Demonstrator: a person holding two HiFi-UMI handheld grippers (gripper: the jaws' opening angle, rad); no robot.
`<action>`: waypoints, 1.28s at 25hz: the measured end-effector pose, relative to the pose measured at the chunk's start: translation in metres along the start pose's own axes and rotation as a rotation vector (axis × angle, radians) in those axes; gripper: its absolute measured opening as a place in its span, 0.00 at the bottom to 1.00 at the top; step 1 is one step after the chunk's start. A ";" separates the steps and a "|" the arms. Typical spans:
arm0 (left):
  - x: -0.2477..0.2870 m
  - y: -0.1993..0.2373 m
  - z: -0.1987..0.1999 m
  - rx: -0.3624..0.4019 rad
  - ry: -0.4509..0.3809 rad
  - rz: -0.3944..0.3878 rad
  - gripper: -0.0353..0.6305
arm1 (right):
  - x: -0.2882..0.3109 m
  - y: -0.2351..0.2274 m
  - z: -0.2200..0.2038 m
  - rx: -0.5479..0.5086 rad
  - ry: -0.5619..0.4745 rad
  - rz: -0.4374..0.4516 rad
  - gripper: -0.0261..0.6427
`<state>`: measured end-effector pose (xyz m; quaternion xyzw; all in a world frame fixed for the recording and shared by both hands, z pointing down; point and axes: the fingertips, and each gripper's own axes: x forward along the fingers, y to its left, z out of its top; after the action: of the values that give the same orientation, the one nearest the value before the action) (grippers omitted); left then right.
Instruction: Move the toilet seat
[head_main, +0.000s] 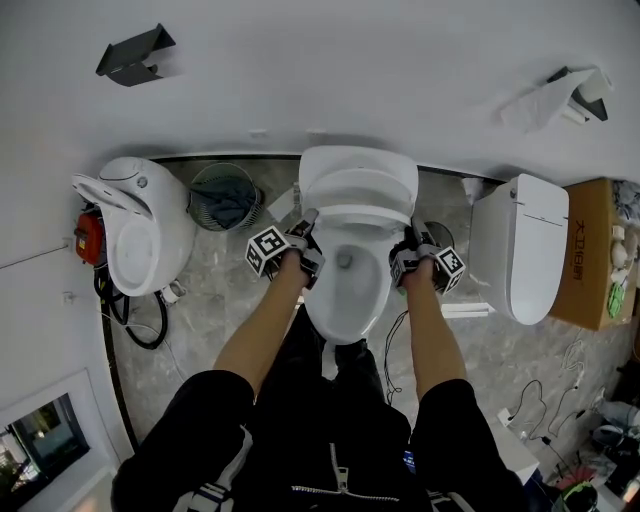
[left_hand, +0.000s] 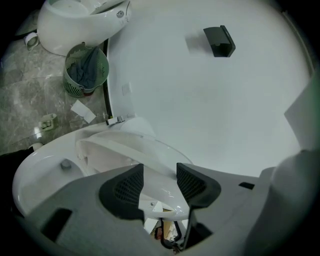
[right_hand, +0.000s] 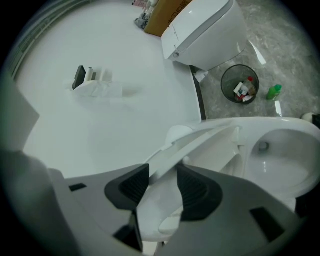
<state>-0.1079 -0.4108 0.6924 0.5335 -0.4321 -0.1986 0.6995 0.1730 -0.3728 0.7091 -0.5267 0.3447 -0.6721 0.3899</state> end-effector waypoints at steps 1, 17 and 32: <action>0.004 -0.002 0.002 -0.002 -0.004 0.003 0.37 | 0.005 0.001 0.002 0.008 -0.007 0.002 0.31; 0.053 -0.015 0.028 -0.020 0.003 0.003 0.34 | 0.055 0.021 0.014 -0.003 -0.025 -0.014 0.31; 0.016 -0.040 0.027 0.265 -0.040 -0.024 0.19 | 0.024 0.048 -0.006 -0.478 0.086 0.014 0.24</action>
<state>-0.1139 -0.4524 0.6638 0.6222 -0.4619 -0.1588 0.6118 0.1719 -0.4154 0.6764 -0.5726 0.5140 -0.5904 0.2436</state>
